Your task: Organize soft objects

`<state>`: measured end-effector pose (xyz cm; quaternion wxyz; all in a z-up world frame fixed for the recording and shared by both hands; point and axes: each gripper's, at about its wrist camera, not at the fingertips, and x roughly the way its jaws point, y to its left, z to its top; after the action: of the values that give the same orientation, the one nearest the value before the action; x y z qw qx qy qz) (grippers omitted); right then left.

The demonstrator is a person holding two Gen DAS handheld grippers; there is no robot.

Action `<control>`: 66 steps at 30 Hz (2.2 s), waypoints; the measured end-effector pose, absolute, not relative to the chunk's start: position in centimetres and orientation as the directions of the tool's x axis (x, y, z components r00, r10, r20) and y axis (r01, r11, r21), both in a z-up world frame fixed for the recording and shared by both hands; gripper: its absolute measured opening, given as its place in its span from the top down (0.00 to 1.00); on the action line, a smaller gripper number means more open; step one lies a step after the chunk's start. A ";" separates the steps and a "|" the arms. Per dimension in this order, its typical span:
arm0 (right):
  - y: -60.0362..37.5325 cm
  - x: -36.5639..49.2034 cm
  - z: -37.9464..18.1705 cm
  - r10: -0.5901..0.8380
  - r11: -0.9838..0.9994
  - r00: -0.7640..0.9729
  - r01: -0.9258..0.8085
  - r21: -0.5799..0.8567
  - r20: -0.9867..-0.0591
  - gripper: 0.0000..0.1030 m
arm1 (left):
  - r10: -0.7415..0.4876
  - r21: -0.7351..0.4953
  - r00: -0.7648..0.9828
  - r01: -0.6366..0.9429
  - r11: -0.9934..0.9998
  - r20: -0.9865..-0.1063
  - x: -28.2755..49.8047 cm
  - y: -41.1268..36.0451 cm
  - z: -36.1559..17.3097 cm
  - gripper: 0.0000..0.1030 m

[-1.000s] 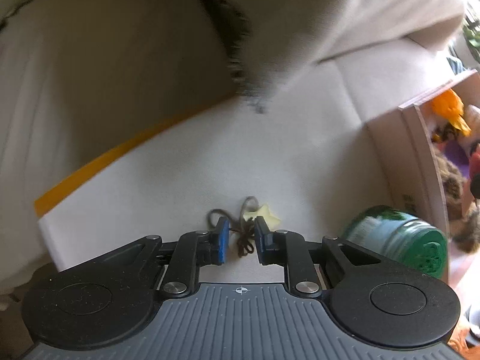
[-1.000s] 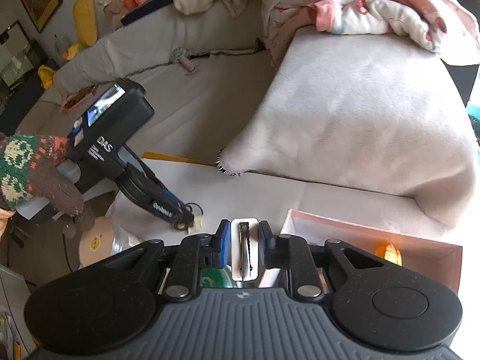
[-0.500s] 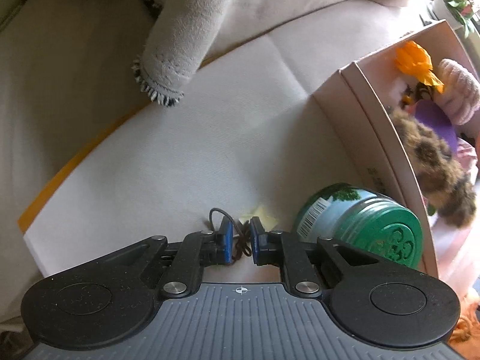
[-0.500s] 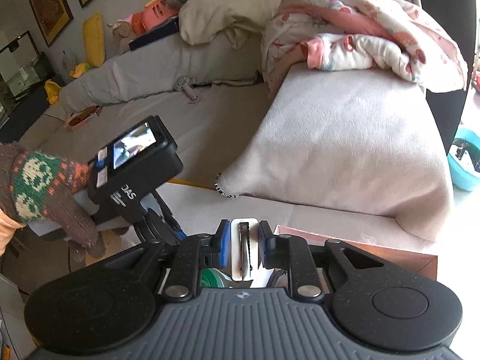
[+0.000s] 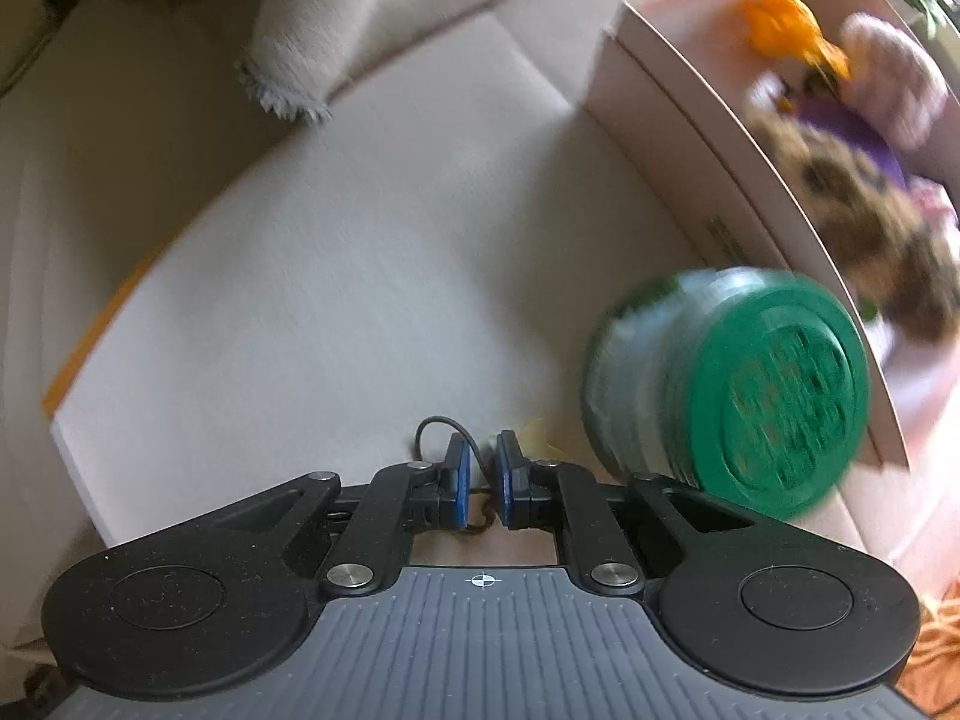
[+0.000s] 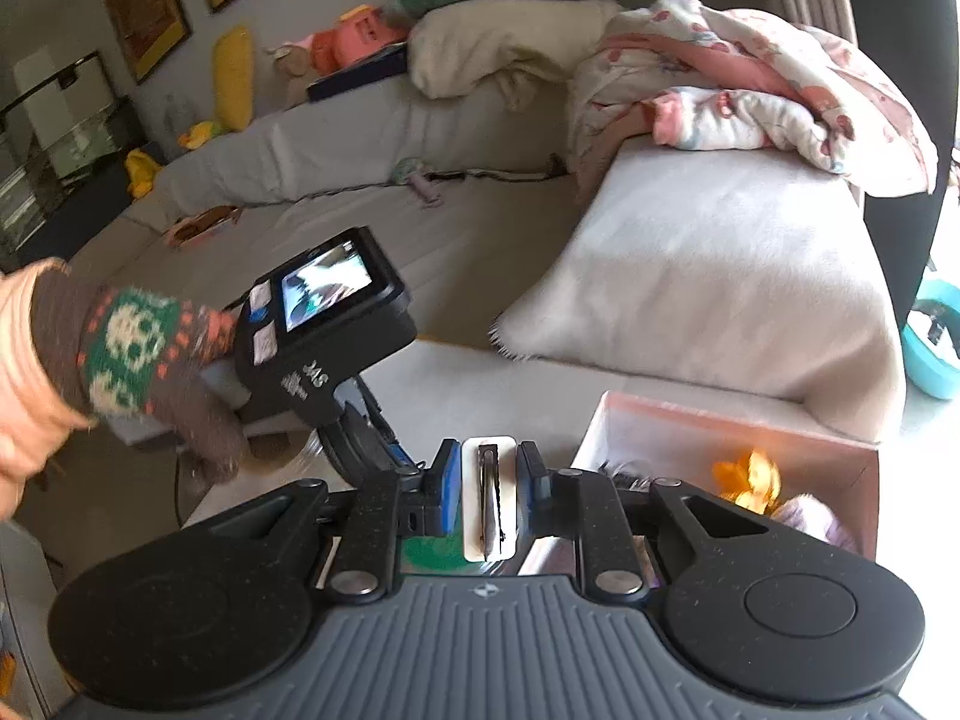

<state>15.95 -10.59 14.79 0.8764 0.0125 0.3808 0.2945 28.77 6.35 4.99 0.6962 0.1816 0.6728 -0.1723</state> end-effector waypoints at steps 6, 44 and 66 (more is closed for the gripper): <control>-9.2 12.1 12.5 0.557 0.784 0.486 -0.576 0.233 -0.674 0.81 | -0.065 -0.046 0.019 0.521 0.852 -0.998 23.6 4.9 5.5 0.83; -7.4 0.4 -0.5 0.336 0.900 0.667 -0.435 0.019 -0.665 0.13 | -0.233 -0.261 0.714 0.073 0.963 -0.660 4.7 19.6 3.9 0.82; -6.9 0.3 -0.7 0.340 0.891 0.657 -0.454 0.008 -0.673 0.05 | -0.293 -0.040 0.694 0.356 0.934 -0.657 3.2 6.8 2.1 0.78</control>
<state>0.30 -6.89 -0.74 0.9065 -0.0809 0.3518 0.2191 3.24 6.85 2.15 0.9193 0.0453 0.3489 -0.1764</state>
